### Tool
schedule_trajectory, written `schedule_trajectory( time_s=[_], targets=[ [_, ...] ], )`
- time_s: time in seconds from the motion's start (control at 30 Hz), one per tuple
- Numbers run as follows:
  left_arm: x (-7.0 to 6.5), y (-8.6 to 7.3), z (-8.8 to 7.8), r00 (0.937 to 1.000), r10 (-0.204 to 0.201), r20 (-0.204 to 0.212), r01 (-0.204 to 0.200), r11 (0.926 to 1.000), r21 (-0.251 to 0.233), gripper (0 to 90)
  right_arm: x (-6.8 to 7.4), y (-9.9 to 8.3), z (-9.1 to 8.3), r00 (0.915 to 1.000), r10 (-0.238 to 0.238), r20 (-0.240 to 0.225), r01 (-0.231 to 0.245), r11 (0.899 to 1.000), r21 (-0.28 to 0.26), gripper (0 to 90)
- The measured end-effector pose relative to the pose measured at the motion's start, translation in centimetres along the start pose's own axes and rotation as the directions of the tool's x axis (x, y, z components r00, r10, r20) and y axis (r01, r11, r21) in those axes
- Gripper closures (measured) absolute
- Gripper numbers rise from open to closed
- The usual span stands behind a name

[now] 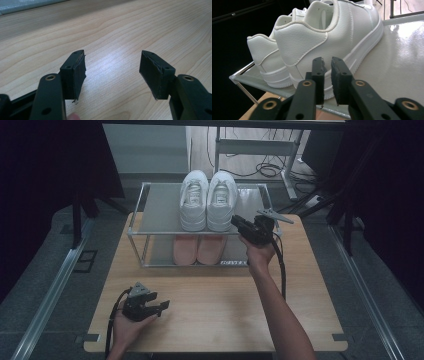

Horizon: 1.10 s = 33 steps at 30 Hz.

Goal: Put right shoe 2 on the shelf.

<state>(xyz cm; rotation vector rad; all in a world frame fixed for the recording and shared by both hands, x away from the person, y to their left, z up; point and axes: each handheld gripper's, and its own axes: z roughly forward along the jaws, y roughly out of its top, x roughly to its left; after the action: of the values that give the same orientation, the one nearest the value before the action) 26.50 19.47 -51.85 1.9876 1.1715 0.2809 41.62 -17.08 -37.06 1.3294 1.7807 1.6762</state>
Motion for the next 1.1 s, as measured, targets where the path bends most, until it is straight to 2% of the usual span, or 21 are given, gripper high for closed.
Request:
schedule_trajectory(
  time_s=[0.63, 0.87, 1.1],
  targets=[
    [-0.2, -0.2, 0.0, 1.0000, 0.004, 0.005, -0.004, 1.0000, 0.002, 38.2, -1.5, -1.7, -2.8, 0.9999, 0.006, -0.010, -0.006, 1.000, -0.008, 62.1],
    [-0.1, -0.4, 0.0, 1.0000, 0.001, 0.002, -0.001, 1.0000, 0.002, 38.0, -2.1, -2.6, -4.2, 0.9995, 0.004, -0.030, -0.005, 1.000, -0.014, 61.8],
    [-0.2, -0.4, 0.0, 1.0000, 0.004, 0.005, -0.004, 1.0000, 0.003, 37.9, -2.9, -4.1, -6.6, 0.9992, 0.004, -0.041, -0.005, 0.999, -0.038, 61.5]
  ],
)
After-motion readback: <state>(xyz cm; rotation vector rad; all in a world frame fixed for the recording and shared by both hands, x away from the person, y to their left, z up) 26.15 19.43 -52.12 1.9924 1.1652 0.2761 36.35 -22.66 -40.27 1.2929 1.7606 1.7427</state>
